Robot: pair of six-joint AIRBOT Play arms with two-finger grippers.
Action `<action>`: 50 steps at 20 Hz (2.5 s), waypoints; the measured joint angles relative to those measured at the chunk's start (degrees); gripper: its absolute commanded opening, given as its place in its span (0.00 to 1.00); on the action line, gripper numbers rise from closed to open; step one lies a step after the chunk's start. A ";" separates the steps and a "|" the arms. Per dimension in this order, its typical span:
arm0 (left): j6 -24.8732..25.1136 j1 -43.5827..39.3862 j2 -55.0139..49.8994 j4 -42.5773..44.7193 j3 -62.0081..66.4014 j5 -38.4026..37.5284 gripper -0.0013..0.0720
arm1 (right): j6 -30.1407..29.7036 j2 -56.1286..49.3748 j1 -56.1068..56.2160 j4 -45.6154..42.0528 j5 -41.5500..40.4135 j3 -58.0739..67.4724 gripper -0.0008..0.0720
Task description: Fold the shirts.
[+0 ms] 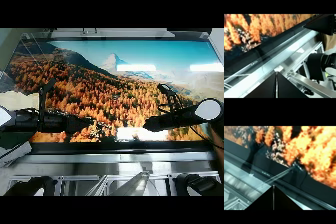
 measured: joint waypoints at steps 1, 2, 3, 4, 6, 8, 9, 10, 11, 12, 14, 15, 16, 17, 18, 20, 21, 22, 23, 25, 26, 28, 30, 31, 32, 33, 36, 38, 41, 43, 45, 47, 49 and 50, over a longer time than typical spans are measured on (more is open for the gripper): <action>-0.13 0.00 0.02 0.00 0.00 0.02 0.03 | 0.00 0.00 0.00 0.00 -0.09 0.00 0.04; -0.13 0.22 0.02 0.04 0.07 -0.02 0.03 | 0.00 0.00 0.00 0.07 -0.11 0.00 0.04; -0.15 0.83 0.02 0.46 0.48 -0.31 0.03 | 0.00 0.00 0.02 0.09 -0.11 0.00 0.04; -0.63 1.99 0.04 1.31 1.33 -0.90 0.03 | 0.00 0.00 0.02 0.09 -0.11 0.00 0.04; -2.23 6.69 0.04 5.11 4.87 -2.62 0.07 | 0.00 0.00 0.02 0.09 -0.09 0.00 0.04; -3.54 14.80 0.07 11.26 10.14 -3.06 0.83 | 0.00 0.00 0.02 0.09 -0.07 0.00 0.04; -3.87 19.34 -0.04 14.43 12.55 -1.99 0.98 | 0.00 0.00 0.02 0.07 -0.07 0.00 0.04; -4.24 24.13 -0.50 17.44 14.82 0.20 0.99 | 0.00 0.00 0.02 0.07 -0.04 0.00 0.04; -4.44 29.38 -1.53 20.57 17.07 2.54 0.99 | 0.00 0.00 0.02 0.04 -0.04 0.00 0.04; -4.46 34.25 -3.10 22.80 19.06 4.90 0.99 | 0.00 0.00 0.02 0.07 -0.02 0.00 0.04; -3.85 43.74 -8.96 26.08 23.47 9.77 0.99 | 0.00 0.00 0.02 0.07 0.00 -0.02 0.04; -3.02 47.12 -12.87 26.99 25.83 11.50 0.99 | 0.00 0.00 0.02 0.07 0.00 0.00 0.04; -2.38 49.96 -17.75 27.80 28.50 12.68 0.99 | 0.00 0.00 0.02 0.04 0.00 -0.02 0.04; -1.77 51.93 -22.60 28.39 30.95 12.94 0.99 | 0.00 0.00 0.02 0.07 0.00 -0.02 0.04; -1.36 53.48 -28.13 29.07 33.62 12.83 0.99 | 0.00 0.00 0.02 0.02 0.00 -0.02 0.04; -0.74 55.01 -38.73 30.23 38.60 11.32 0.99 | 0.00 0.00 0.02 0.02 -0.02 -0.02 0.04; -0.48 55.21 -43.60 30.71 40.98 10.38 0.99 | 0.00 0.00 0.02 0.04 -0.02 -0.02 0.04; -0.39 55.19 -48.52 31.01 43.58 9.62 0.99 | 0.00 0.00 0.02 0.04 0.00 -0.02 0.04; -0.26 54.95 -52.57 31.28 45.92 9.05 0.99 | 0.00 0.00 0.02 0.04 -0.02 -0.02 0.04; -0.09 53.72 -59.91 31.58 50.66 8.11 0.97 | 0.00 0.00 0.02 0.04 -0.02 -0.02 0.04; -0.07 52.96 -62.66 31.69 52.78 7.43 0.68 | 0.00 0.00 0.02 0.04 -0.02 -0.02 0.04; 0.00 51.30 -67.47 32.00 57.27 5.22 0.03 | 0.00 0.00 0.02 0.04 -0.02 -0.02 0.04; -0.07 49.42 -70.93 30.60 61.94 0.26 0.03 | 0.00 0.00 0.02 0.07 -0.02 -0.02 0.04; -0.11 48.39 -72.04 29.90 64.46 -2.89 0.03 | 0.00 0.00 0.02 0.07 -0.04 -0.02 0.04; -0.31 47.41 -72.54 28.83 66.66 -5.88 0.03 | 0.00 0.00 0.02 0.07 -0.04 -0.02 0.04; -0.55 46.27 -72.65 26.71 68.61 -9.22 0.03 | 0.00 0.00 0.02 0.07 -0.04 -0.02 0.04; -0.55 42.32 -67.52 13.25 71.54 -12.04 0.03 | 0.00 0.00 0.02 0.07 -0.04 -0.02 0.04; -0.50 38.14 -63.19 4.20 70.40 -13.42 0.03 | 0.00 0.00 0.02 0.04 -0.04 -0.02 0.04; -0.20 29.31 -55.67 -4.42 66.55 -15.45 0.03 | 0.00 0.00 0.02 0.07 -0.02 -0.02 0.04; -0.09 22.62 -51.19 -5.53 62.42 -15.98 0.03 | 0.00 0.00 0.02 0.07 -0.02 -0.02 0.04; -0.11 16.35 -46.29 -5.27 58.16 -16.15 0.05 | 0.00 0.00 0.02 0.07 -0.04 -0.02 0.04; -0.85 11.04 -42.16 -1.38 54.21 -15.67 0.51 | 0.00 0.00 0.02 0.07 -0.13 -0.02 0.04; -1.90 7.43 -38.47 1.88 52.06 -14.08 0.96 | 0.02 0.00 0.02 0.76 -0.15 -0.02 0.04; -2.73 6.19 -37.00 3.52 51.34 -13.38 0.99 | 0.02 0.00 0.02 1.44 -0.13 -0.02 0.05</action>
